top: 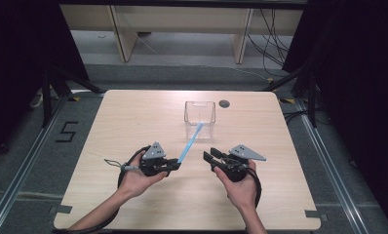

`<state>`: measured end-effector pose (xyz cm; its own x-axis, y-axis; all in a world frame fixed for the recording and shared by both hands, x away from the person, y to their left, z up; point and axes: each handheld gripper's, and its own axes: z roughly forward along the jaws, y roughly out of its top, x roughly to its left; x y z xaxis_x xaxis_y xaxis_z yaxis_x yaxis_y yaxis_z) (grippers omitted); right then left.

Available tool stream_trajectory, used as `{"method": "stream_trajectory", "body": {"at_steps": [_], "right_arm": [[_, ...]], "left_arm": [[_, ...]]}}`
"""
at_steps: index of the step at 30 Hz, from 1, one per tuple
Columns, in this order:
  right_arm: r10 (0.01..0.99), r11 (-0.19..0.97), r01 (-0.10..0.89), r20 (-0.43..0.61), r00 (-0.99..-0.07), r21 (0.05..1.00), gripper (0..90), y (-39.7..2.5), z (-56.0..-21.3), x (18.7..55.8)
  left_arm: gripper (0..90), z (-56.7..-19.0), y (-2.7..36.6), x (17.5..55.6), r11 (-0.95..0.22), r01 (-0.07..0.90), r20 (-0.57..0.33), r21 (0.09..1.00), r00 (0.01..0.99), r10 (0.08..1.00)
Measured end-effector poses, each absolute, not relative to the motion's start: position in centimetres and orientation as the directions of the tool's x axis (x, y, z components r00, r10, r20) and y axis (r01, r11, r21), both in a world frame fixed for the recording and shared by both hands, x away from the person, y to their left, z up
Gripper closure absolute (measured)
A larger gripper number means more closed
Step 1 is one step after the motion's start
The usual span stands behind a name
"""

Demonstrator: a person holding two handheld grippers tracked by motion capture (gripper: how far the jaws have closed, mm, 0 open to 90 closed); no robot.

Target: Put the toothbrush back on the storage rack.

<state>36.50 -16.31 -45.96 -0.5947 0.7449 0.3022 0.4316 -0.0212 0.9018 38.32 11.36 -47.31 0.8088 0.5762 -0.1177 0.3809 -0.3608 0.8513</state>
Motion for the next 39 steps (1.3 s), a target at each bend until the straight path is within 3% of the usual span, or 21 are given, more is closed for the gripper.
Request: {"method": "stream_trajectory", "body": {"at_steps": [17,39], "right_arm": [[0.725,-0.091,0.381,0.323,-0.608,0.92,61.3,-15.9,-44.2,36.9],[0.704,-0.114,0.329,0.31,-0.639,0.937,66.3,-14.0,-42.3,38.4]], "left_arm": [[78.3,-47.8,11.1,38.0,-0.253,0.274,-0.069,0.928,0.792,0.607],[78.3,-48.1,10.1,37.4,-0.258,0.26,-0.061,0.93,0.804,0.592]]}}
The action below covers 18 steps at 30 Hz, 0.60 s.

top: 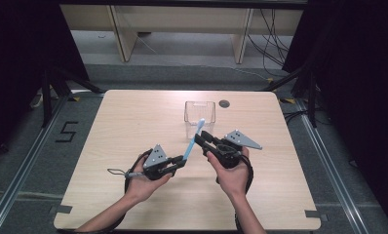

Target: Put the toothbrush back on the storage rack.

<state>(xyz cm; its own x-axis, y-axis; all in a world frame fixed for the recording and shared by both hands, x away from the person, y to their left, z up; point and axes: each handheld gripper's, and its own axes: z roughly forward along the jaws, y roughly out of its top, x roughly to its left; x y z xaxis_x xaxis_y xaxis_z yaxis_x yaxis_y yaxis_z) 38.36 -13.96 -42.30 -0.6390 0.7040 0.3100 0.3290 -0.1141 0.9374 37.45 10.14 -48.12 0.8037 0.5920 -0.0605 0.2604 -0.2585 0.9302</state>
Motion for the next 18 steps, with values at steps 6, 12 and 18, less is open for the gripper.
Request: {"method": "stream_trajectory", "body": {"at_steps": [6,12,18], "right_arm": [[0.697,-0.117,0.327,0.312,-0.646,0.938,68.9,-13.57,-42.15,38.59],[0.702,-0.119,0.32,0.307,-0.643,0.94,74.1,-13.34,-41.99,38.76],[0.708,-0.11,0.308,0.292,-0.643,0.945,82.8,-13.18,-42.05,38.68]], "left_arm": [[78.3,-48.06,10.03,37.32,-0.259,0.257,-0.058,0.931,0.806,0.59],[78.3,-48.03,9.96,37.32,-0.257,0.259,-0.06,0.931,0.803,0.593],[78.3,-48.13,9.76,37.3,-0.256,0.266,-0.066,0.929,0.802,0.594]]}}
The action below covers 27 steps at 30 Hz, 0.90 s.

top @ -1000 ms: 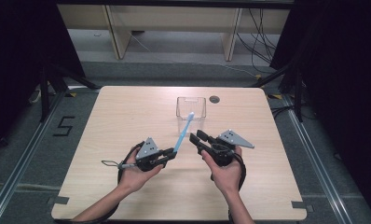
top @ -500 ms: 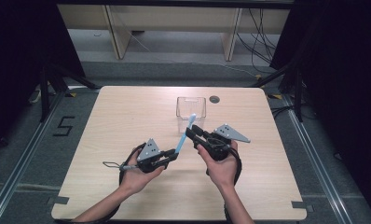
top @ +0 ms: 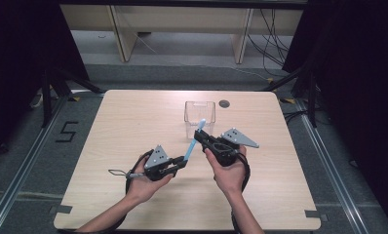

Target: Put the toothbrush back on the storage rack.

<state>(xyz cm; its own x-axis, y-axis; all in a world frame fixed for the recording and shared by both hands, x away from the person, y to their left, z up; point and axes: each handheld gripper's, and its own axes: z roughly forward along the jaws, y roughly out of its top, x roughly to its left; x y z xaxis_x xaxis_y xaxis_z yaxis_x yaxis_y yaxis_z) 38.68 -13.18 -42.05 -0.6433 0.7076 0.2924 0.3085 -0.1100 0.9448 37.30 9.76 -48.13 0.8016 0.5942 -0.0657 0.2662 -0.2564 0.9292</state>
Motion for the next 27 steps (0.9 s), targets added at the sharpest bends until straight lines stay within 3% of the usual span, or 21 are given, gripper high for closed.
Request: {"method": "stream_trajectory", "body": {"at_steps": [4,6,14,27], "right_arm": [[0.698,-0.092,0.296,0.273,-0.662,0.951,86.3,-13.0,-41.9,38.7],[0.717,-0.054,0.257,0.217,-0.663,0.965,86.4,-12.9,-41.7,38.6],[0.734,-0.031,0.262,0.2,-0.649,0.965,86.4,-13.3,-41.4,38.8],[0.772,-0.003,0.237,0.153,-0.617,0.972,86.4,-14.6,-40.8,39.1]], "left_arm": [[77.6,-48.3,9.6,37.4,-0.268,0.27,-0.063,0.925,0.803,0.592],[72.0,-48.3,9.5,37.4,-0.27,0.244,-0.044,0.932,0.813,0.581],[61.3,-47.8,10.4,37.0,-0.294,0.22,-0.002,0.93,0.805,0.593],[49.3,-47.6,15.5,37.1,-0.285,0.236,0.023,0.929,0.732,0.681]]}}
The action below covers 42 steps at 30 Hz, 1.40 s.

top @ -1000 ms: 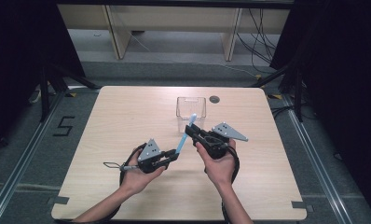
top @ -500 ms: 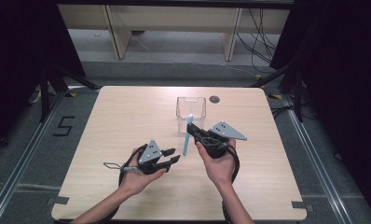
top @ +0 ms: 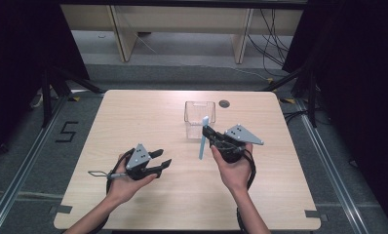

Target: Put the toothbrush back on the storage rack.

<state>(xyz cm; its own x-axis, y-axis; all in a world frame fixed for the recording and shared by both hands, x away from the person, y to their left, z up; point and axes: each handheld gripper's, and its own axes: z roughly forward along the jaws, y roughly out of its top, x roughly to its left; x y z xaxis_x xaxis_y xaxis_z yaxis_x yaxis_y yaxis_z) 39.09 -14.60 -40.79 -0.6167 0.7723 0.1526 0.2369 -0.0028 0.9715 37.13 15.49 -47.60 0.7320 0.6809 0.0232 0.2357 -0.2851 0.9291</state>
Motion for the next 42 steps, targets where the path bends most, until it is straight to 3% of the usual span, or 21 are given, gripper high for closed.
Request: {"method": "stream_trajectory", "body": {"at_steps": [14,42], "right_arm": [[0.797,-0.02,0.227,0.152,-0.585,0.974,86.4,-15.6,-40.1,39.4],[0.821,-0.027,0.194,0.132,-0.555,0.981,86.3,-16.6,-39.2,40.1]], "left_arm": [[42.6,-48.8,20.0,36.8,-0.192,0.278,-0.027,0.941,0.628,0.778],[43.7,-51.8,21.6,36.3,-0.117,0.25,-0.042,0.961,0.551,0.833]]}}
